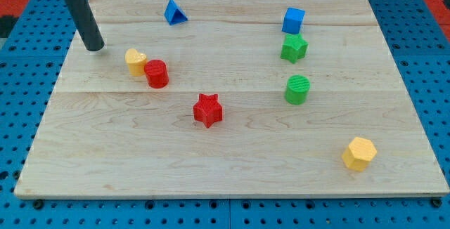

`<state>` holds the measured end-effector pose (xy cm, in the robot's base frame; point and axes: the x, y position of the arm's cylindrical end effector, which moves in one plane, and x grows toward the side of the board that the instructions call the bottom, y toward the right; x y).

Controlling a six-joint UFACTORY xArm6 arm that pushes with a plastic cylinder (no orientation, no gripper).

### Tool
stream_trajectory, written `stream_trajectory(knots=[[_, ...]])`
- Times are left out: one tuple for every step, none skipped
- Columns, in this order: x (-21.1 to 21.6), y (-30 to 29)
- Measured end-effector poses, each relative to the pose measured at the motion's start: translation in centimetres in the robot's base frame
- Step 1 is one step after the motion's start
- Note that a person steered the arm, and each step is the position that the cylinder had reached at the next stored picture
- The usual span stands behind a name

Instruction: Place the yellow heart parallel to the red circle

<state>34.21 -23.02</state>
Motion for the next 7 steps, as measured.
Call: stream_trajectory(knots=[[2.5, 3.7], [6.0, 9.3], [6.1, 12.0], [3.1, 11.9], [2.0, 14.6], [3.6, 21.3], [6.2, 20.7]])
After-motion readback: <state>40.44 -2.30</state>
